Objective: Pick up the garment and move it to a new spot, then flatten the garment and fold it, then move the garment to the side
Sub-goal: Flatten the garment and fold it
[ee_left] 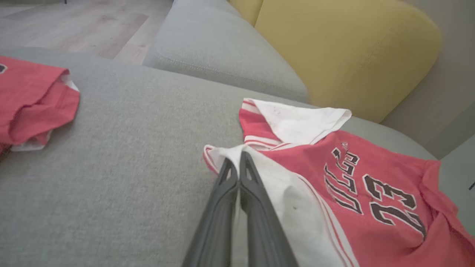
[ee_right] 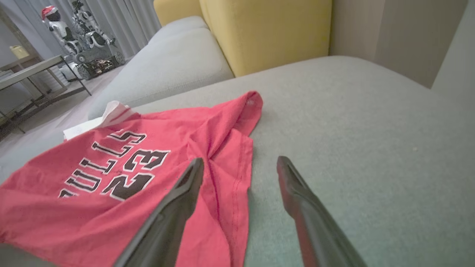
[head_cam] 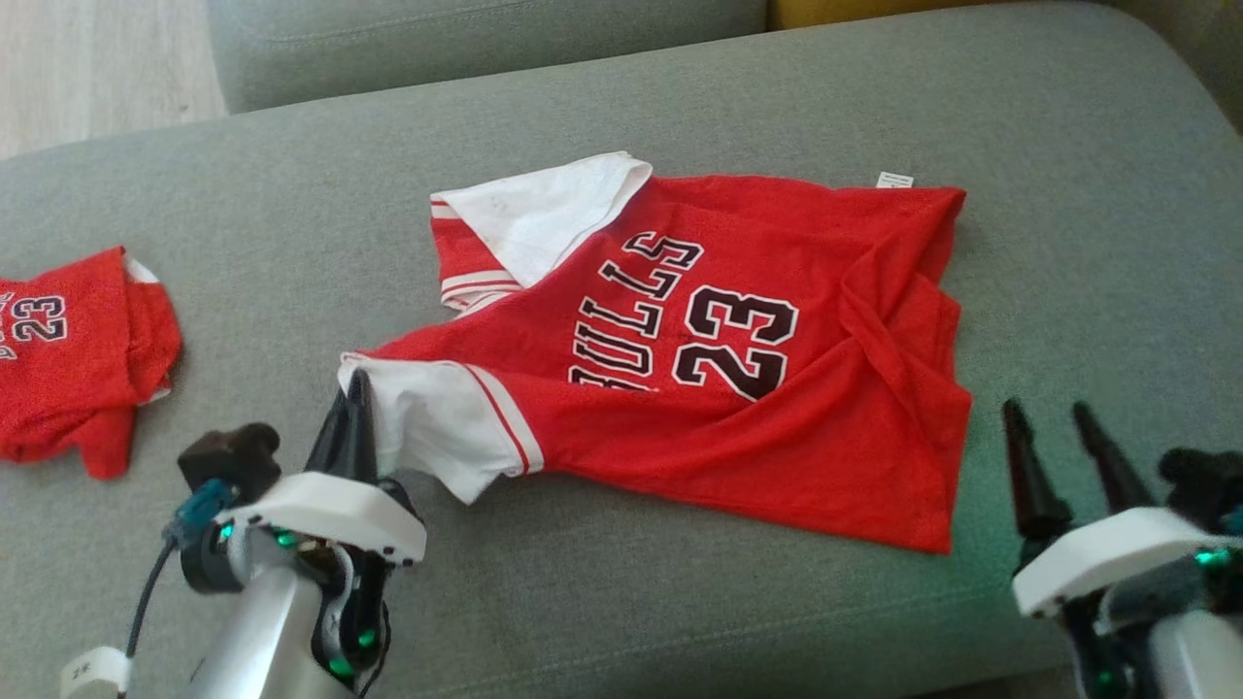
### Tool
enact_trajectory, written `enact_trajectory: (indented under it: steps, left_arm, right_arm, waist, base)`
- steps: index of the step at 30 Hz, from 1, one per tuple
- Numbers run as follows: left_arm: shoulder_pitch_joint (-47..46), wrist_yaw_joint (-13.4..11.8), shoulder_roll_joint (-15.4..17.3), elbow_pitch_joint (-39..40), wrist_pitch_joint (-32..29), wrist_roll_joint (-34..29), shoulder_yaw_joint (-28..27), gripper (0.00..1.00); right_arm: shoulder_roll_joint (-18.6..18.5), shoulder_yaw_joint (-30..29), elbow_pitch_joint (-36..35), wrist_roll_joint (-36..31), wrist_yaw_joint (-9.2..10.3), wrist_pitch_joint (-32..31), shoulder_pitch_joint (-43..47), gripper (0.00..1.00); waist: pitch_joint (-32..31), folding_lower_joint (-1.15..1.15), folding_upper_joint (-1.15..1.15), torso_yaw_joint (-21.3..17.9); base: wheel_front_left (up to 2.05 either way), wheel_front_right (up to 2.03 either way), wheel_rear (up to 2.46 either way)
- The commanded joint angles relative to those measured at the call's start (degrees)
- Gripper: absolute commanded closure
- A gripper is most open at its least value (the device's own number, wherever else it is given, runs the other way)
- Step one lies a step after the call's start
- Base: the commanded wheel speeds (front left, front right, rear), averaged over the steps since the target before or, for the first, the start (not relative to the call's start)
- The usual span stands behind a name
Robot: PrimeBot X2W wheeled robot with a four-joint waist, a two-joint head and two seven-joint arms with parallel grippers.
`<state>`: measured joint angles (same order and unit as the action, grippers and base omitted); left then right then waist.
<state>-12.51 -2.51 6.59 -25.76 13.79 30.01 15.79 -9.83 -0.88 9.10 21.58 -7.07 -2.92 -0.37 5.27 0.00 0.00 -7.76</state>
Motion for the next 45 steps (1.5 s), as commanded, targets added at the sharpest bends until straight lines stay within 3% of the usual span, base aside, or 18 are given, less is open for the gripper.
enact_trajectory:
  steps: [1,15,31,33,34,35,42,45]
  left_arm:
    - [-2.46,-0.10,0.63,2.84,0.86,0.30,-2.48,1.00]
    - [-1.05,0.35,-0.56,5.99,1.19,-1.88,-3.58,1.00]
    - [-1.28,1.29,-1.28,5.97,1.20,-3.07,-3.45,1.00]
    - [-1.46,1.35,-1.33,5.92,1.20,-3.13,-3.46,1.00]
    - [-1.46,1.35,-1.33,5.92,1.20,-3.13,-3.46,1.00]
    - [-1.53,1.40,-1.35,5.86,1.20,-3.14,-3.45,1.00]
    - [-1.58,1.71,-1.42,5.85,1.20,-2.92,-4.04,1.00]
    - [-1.47,2.83,-1.62,7.41,1.20,-1.79,-4.79,1.00]
  right_arm:
    - [0.11,1.63,-1.01,-0.40,-0.42,-0.27,0.04,0.00]
    - [5.59,2.88,11.78,0.34,-0.42,-2.29,0.00,0.00]
    - [6.81,4.69,21.47,5.47,-0.42,-0.74,-4.97,0.00]
    - [6.83,5.50,21.79,6.33,-0.42,-1.02,-5.39,0.83]
    - [6.83,5.50,21.79,6.33,-0.42,-1.02,-5.39,0.83]
    - [6.83,5.79,21.79,6.63,-0.42,-0.96,-5.55,1.00]
    - [3.36,7.75,17.85,6.00,-0.42,0.63,-6.74,1.00]
    - [-1.35,9.11,11.52,4.91,-0.42,0.79,-8.20,1.00]
  waist:
    - [0.18,0.00,0.00,-0.38]
    - [0.77,0.00,0.00,-0.54]
    - [1.48,0.00,0.00,1.21]
    - [1.63,0.00,0.00,1.42]
    - [1.63,0.00,0.00,1.42]
    - [1.65,0.00,0.00,1.52]
    - [0.91,0.00,0.00,1.92]
    - [-0.12,0.00,0.00,2.20]
  base:
    - [0.00,0.00,0.00]
    - [0.00,0.00,0.00]
    - [0.00,0.00,0.00]
    - [0.00,0.00,0.00]
    - [0.00,0.00,0.00]
    - [0.00,0.00,0.00]
    - [0.00,0.00,0.00]
    - [0.00,0.00,0.00]
